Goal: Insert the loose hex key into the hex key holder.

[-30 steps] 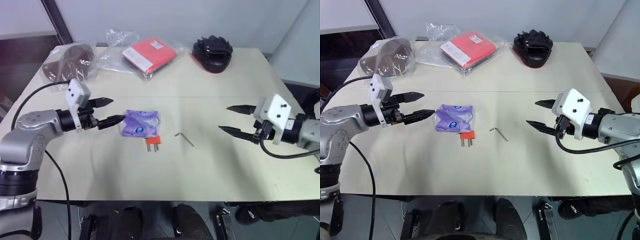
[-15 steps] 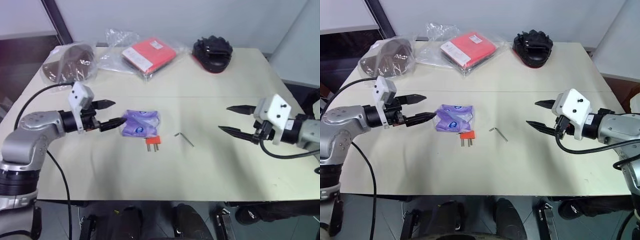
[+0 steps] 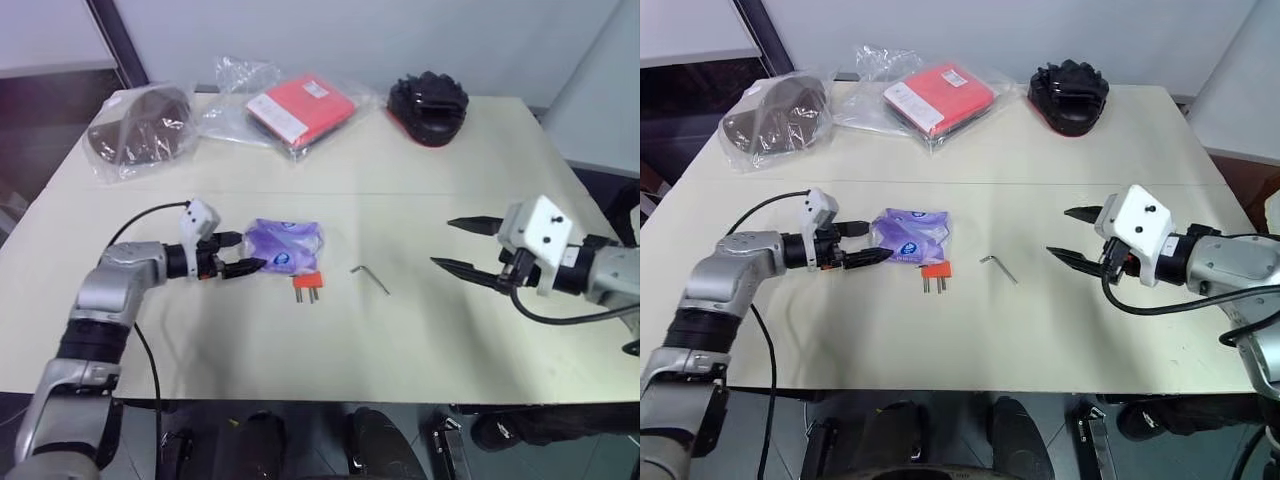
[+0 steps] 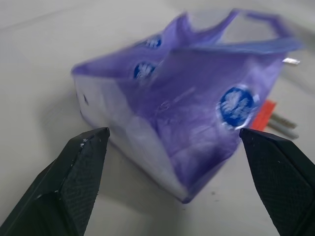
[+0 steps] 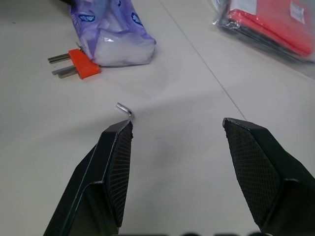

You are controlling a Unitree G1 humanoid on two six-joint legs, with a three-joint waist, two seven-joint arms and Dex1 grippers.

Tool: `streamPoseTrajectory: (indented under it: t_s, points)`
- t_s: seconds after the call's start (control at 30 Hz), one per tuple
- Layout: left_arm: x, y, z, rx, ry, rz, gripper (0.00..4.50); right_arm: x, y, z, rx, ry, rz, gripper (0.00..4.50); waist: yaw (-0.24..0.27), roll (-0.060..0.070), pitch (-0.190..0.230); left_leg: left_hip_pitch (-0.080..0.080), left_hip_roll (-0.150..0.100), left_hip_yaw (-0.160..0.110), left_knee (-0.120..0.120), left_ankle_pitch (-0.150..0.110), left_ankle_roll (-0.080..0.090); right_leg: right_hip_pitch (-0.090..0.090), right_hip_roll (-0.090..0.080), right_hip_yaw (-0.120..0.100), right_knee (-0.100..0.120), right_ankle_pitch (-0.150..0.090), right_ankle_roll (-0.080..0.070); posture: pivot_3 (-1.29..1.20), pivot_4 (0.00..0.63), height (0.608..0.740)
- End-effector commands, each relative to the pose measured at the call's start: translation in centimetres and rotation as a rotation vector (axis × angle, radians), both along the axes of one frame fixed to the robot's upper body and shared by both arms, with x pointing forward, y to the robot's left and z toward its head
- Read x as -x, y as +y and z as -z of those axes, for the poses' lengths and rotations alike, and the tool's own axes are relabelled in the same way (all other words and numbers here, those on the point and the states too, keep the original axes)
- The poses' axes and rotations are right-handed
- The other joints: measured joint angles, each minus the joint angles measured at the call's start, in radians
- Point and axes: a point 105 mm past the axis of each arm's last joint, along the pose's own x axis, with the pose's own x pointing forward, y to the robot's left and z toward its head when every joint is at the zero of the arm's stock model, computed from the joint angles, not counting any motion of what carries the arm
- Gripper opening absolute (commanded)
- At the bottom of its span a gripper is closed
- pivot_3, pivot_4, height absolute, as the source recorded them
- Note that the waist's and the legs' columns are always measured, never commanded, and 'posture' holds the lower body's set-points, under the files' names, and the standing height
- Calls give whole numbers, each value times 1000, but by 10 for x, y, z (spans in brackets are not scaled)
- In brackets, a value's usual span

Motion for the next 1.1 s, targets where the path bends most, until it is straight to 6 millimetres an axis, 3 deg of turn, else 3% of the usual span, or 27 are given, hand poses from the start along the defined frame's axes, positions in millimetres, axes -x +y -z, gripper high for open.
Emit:
streamPoseTrajectory:
  t_s: [0.03,0.17,0.2,0.27,0.5,0.7,0.8,0.93,1.1]
  points:
    - [-7,-5,1,-25,-33,15,4427,4,2,-11,-11,-58,4,3049,0,0,0,0,0,0,0,0,0,0,0,0,0,0,0,0,150,740]
    - [-13,-8,10,-36,-29,-4,4427,7,3,-9,-16,-59,11,3049,0,0,0,0,0,0,1,0,0,0,0,0,1,0,0,0,150,740]
    - [-14,-7,12,-27,-21,-20,4195,7,3,-9,-17,-60,13,3049,0,0,0,0,0,0,1,0,0,0,0,0,1,0,0,0,150,740]
    - [-14,-6,15,-12,-4,-36,3554,7,3,-10,-18,-63,17,3049,0,1,0,0,0,0,1,0,0,0,0,0,1,0,0,0,150,740]
    - [-15,3,23,62,56,-145,95,6,5,-8,-19,-62,15,3049,-1,0,0,3,0,0,1,0,0,2,0,0,2,0,0,0,150,740]
    - [-12,6,25,118,80,-216,33,5,7,-8,-22,-65,8,3049,-7,1,-1,8,0,0,1,0,0,7,0,0,3,0,0,0,150,740]
    - [-18,17,12,168,21,-328,33,4,9,-6,-29,-65,4,3049,-7,1,-1,8,1,0,1,0,0,6,0,0,3,0,0,0,150,740]
    - [-35,67,-22,274,-123,-725,33,2,16,0,-48,-45,-28,3049,-7,0,0,8,2,-2,1,0,0,6,0,1,3,0,0,0,150,740]
    - [-25,129,-35,304,-227,-1157,33,-4,25,2,-60,-33,-72,3049,-1,0,0,7,2,-2,1,0,0,5,-2,1,3,1,1,0,150,740]
